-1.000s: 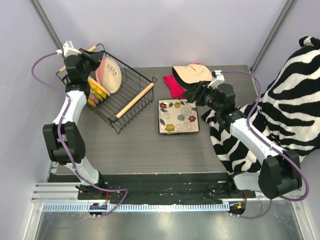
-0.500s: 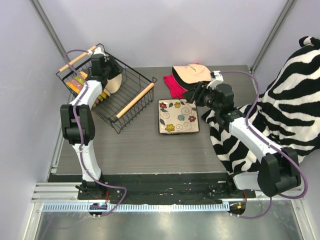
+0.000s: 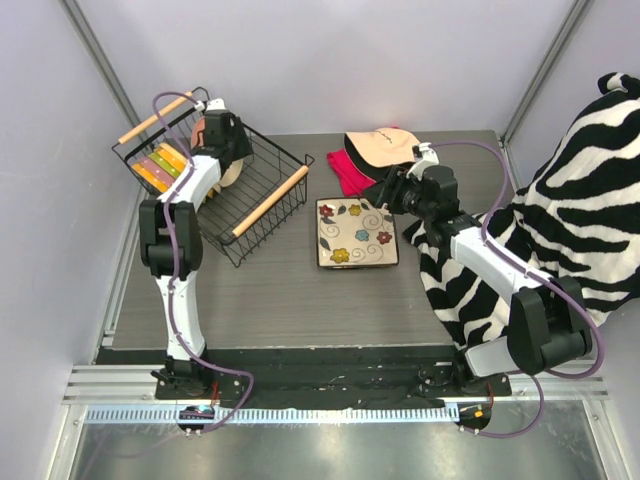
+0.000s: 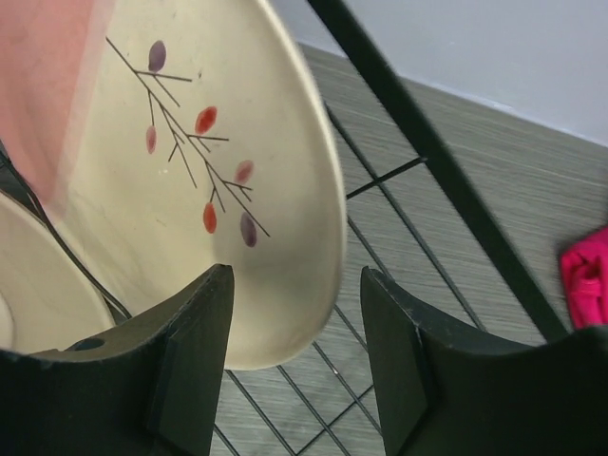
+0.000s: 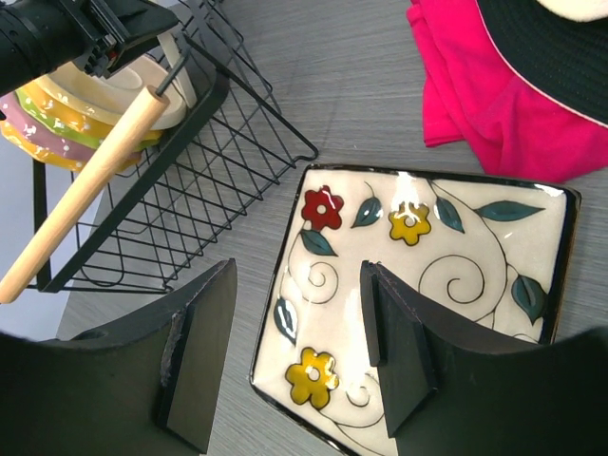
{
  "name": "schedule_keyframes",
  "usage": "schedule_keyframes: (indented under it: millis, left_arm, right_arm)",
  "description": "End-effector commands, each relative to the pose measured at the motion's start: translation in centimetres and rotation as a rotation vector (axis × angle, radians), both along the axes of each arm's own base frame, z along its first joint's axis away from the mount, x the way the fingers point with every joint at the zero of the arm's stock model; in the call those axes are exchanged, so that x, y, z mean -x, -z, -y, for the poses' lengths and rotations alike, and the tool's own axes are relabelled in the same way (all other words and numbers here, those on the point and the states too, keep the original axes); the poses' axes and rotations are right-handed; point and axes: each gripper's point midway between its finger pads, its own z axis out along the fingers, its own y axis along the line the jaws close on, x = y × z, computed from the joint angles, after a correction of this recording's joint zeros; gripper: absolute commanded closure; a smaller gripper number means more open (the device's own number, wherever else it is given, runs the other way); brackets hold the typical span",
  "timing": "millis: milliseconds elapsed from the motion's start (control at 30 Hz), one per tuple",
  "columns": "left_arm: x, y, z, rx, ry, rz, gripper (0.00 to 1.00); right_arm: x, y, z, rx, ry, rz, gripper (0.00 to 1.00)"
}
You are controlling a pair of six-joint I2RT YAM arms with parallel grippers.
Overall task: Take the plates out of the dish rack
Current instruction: Unload the plate from the dish rack.
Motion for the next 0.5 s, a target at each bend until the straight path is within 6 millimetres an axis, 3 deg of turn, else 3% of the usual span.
schedule_keyframes:
  millis: [0, 200, 467]
  left_arm:
    - [-1.4, -1.8, -0.1, -0.001, 0.003, 0.064, 0.42]
    - [-2.3, -1.8, 0.0, 0.010, 0.005, 0.074, 0.57]
    - [-2.9, -1.8, -1.2, -0.078, -0.025, 0.048, 0.46]
  right_arm:
    - [-1.3, -2.3, -0.1, -0.001, 0.006, 0.073, 0.38]
    - [-1.5, -2.1, -0.3, -0.001, 0.000, 0.070, 0.37]
    - [-1.6, -1.8, -0.6, -0.007, -0.013, 0.061, 0.37]
